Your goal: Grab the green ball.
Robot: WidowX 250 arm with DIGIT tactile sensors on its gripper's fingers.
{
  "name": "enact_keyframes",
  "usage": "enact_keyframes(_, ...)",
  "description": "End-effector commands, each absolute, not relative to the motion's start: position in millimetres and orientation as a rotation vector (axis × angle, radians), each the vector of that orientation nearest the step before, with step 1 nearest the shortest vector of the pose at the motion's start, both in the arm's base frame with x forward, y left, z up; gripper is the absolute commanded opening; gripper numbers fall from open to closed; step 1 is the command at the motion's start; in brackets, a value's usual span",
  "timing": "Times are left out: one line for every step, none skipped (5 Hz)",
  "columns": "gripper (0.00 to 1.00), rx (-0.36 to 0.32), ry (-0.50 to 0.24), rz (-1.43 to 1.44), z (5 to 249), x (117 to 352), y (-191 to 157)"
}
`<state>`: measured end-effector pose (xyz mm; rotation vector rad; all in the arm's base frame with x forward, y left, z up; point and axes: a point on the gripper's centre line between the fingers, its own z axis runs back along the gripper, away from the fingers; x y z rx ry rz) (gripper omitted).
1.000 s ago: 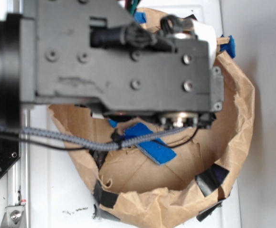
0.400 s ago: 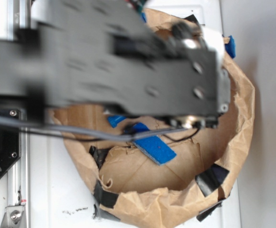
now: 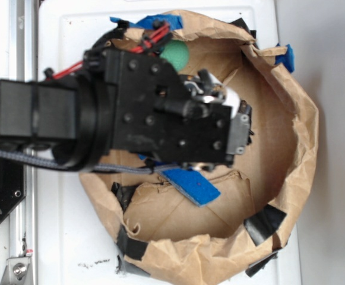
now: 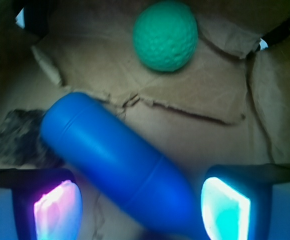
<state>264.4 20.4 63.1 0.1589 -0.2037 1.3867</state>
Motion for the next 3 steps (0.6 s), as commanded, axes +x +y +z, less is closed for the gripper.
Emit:
enact_keyframes(1.0,0.156,-0.403,1.387,104.8,271.5,17.0)
enact_keyframes(1.0,0.158,-0.415,1.371,108.3,268.7,14.3)
enact_keyframes(1.0,0.142,-0.437,1.357,108.9,266.5,19.1)
